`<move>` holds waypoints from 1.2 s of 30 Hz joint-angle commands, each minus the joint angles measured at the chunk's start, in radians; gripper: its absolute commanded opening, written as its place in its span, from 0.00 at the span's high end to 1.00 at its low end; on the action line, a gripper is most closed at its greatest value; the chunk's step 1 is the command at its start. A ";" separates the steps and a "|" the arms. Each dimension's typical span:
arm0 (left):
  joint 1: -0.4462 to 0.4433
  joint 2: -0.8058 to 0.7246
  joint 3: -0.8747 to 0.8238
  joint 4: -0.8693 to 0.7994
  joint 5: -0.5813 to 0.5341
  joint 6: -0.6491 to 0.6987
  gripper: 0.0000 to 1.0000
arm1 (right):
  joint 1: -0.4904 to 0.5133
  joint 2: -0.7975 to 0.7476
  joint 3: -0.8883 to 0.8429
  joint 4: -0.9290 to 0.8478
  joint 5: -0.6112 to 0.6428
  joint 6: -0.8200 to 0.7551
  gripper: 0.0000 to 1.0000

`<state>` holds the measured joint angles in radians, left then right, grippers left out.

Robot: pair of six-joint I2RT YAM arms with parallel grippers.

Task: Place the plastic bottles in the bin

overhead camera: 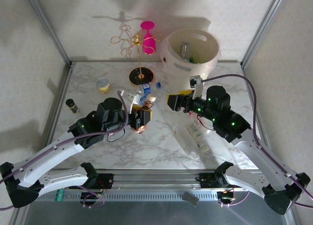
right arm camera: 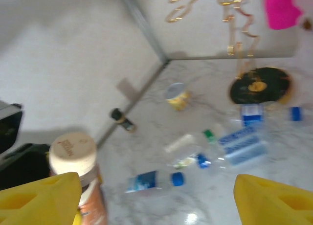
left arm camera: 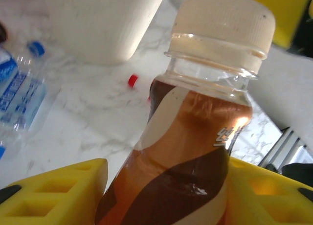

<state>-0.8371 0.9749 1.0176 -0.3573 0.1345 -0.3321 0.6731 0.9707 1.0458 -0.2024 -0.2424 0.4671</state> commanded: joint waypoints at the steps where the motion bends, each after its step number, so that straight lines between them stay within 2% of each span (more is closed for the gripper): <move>1: -0.007 0.000 0.038 0.068 0.051 0.063 0.57 | 0.011 0.005 0.022 0.141 -0.213 0.082 0.17; 7: -0.006 0.010 0.061 0.089 0.077 0.074 0.57 | 0.013 0.039 0.010 0.273 -0.336 0.148 0.16; 12: -0.007 0.019 0.064 0.106 0.105 0.067 0.57 | 0.017 0.077 0.013 0.302 -0.334 0.165 0.19; 13: -0.006 0.022 0.064 0.108 0.113 0.065 0.57 | 0.046 0.084 0.016 0.304 -0.332 0.161 0.20; 20: -0.010 0.032 0.061 0.123 0.130 0.054 0.57 | 0.078 0.113 0.014 0.323 -0.282 0.169 0.28; 24: -0.011 0.030 0.059 0.126 0.134 0.053 0.57 | 0.091 0.121 0.006 0.344 -0.267 0.177 0.38; 30: -0.016 0.036 0.058 0.128 0.144 0.053 0.57 | 0.095 0.126 -0.006 0.369 -0.257 0.190 0.62; 33: -0.017 0.039 0.059 0.128 0.144 0.055 0.57 | 0.097 0.126 -0.009 0.368 -0.249 0.187 0.72; 36: -0.017 0.041 0.062 0.126 0.146 0.056 0.54 | 0.097 0.122 -0.009 0.361 -0.233 0.181 0.75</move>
<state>-0.8429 1.0050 1.0531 -0.2623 0.2462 -0.2916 0.7536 1.0950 1.0401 0.1089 -0.4808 0.6353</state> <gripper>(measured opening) 0.509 0.331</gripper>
